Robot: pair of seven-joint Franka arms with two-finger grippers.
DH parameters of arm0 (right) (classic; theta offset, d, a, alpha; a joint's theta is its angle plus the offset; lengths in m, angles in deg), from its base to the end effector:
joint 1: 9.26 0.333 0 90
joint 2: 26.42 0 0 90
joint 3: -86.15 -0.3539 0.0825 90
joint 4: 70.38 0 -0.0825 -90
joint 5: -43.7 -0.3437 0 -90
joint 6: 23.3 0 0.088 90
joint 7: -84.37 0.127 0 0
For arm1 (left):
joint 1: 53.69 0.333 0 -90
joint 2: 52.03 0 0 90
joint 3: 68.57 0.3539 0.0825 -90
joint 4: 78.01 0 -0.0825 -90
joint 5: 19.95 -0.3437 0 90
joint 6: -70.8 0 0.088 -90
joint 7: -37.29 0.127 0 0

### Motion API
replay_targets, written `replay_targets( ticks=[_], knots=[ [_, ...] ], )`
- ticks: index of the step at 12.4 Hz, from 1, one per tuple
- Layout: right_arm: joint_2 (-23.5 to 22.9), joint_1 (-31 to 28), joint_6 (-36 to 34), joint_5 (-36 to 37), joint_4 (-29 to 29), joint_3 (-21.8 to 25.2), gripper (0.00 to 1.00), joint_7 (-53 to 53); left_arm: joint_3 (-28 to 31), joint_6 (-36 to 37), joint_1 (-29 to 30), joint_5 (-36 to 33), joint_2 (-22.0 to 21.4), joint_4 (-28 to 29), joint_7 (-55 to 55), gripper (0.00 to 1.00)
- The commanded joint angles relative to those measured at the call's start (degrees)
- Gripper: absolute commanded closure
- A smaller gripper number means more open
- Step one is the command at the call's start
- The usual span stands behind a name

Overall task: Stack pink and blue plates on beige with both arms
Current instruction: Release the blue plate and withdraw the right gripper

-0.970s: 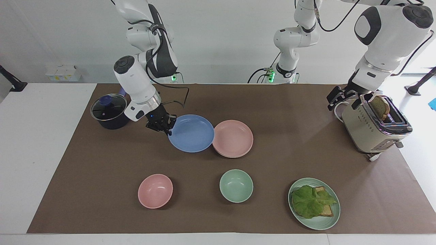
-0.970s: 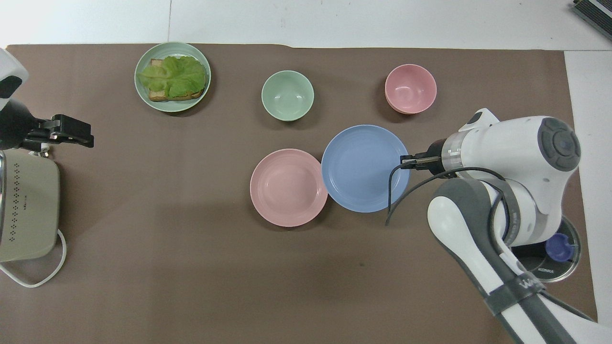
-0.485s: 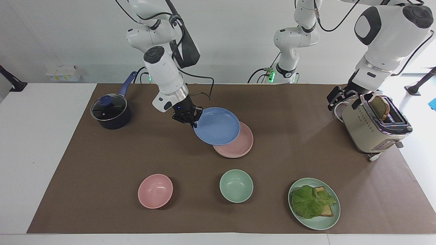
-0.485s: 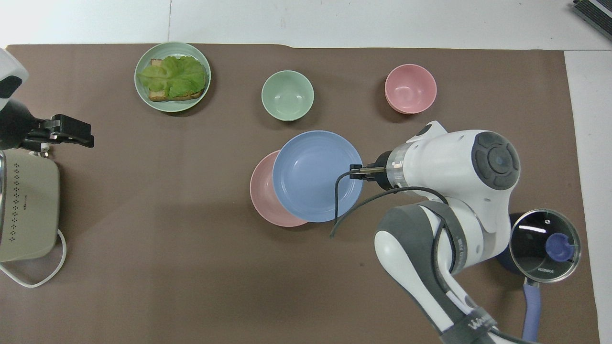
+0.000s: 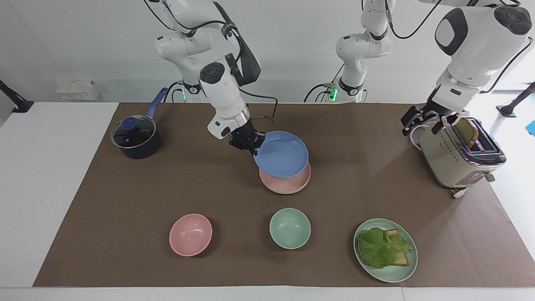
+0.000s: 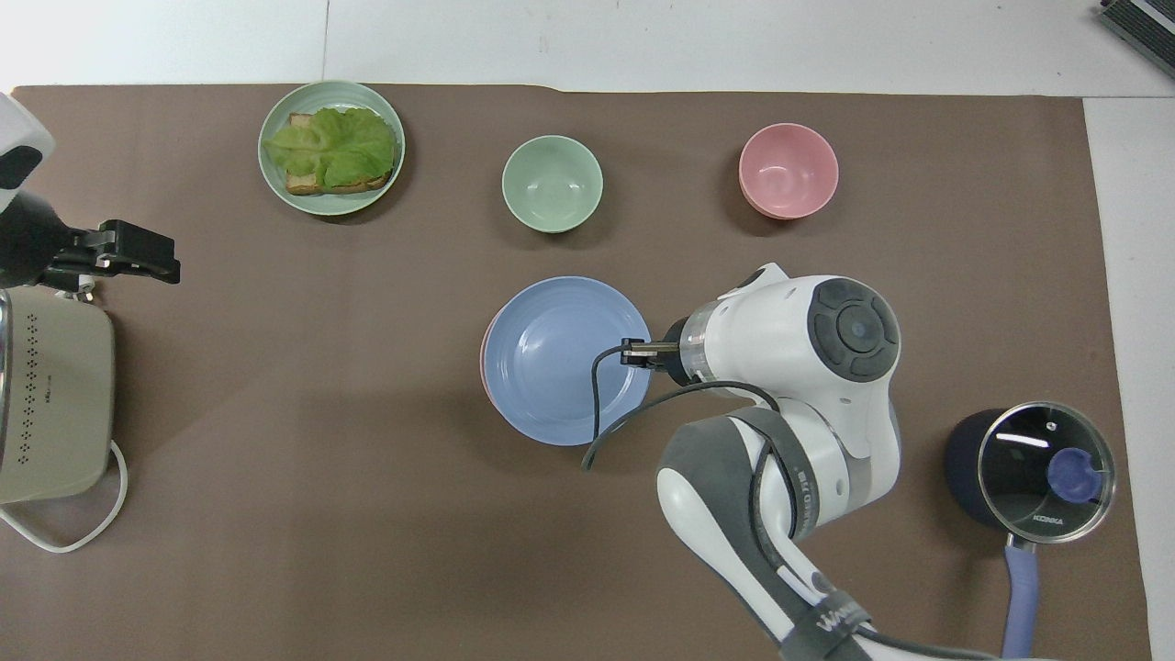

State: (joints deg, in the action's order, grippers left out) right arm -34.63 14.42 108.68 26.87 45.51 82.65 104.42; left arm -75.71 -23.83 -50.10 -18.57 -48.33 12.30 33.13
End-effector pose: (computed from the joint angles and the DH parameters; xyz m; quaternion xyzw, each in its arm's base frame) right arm 0.5016 0.2677 0.4349 -0.9901 0.0293 -0.0142 0.1367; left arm 0.5420 -0.0341 0.6134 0.9998 0.0064 0.0046 0.0164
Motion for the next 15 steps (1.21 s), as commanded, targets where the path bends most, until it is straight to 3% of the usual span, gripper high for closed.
replay_targets(
  ticks=[1, 4, 9, 10, 11, 12, 15],
  knots=[
    [-1.27, 0.58, 2.57, -1.71, 1.27, -0.28, 1.0, 0.7, -0.24, 0.67, 0.37, -0.59, -0.53, 0.13, 0.64, 0.0],
    [-5.3, 1.37, 8.0, -3.55, 1.1, -0.63, 1.0, -0.1, -0.24, 0.67, 0.37, -0.59, -0.53, 0.13, 0.64, 0.0],
    [-6.28, 1.46, 9.26, -3.56, 0.92, -0.54, 1.0, -1.33, -0.24, 0.67, 0.37, -0.59, -0.53, 0.13, 0.64, 0.0],
    [-6.37, 1.46, 9.26, -3.56, 0.83, -0.54, 0.78, -1.5, -0.24, 0.67, 0.37, -0.59, -0.53, 0.13, 0.64, 0.0],
    [-6.37, 1.46, 9.26, -3.56, 0.75, -0.54, 0.33, -1.41, -0.24, 0.67, 0.37, -0.59, -0.53, 0.13, 0.64, 0.0],
    [-6.37, 1.55, 9.26, -3.47, 0.66, -0.54, 0.01, -1.15, -0.24, 0.67, 0.37, -0.59, -0.53, 0.13, 0.64, 0.0],
    [-5.85, 1.46, 9.09, -2.5, -1.09, -0.37, 0.0, -1.24, -0.24, 0.67, 0.37, -0.59, -0.53, 0.13, 0.64, 0.0]
  ],
)
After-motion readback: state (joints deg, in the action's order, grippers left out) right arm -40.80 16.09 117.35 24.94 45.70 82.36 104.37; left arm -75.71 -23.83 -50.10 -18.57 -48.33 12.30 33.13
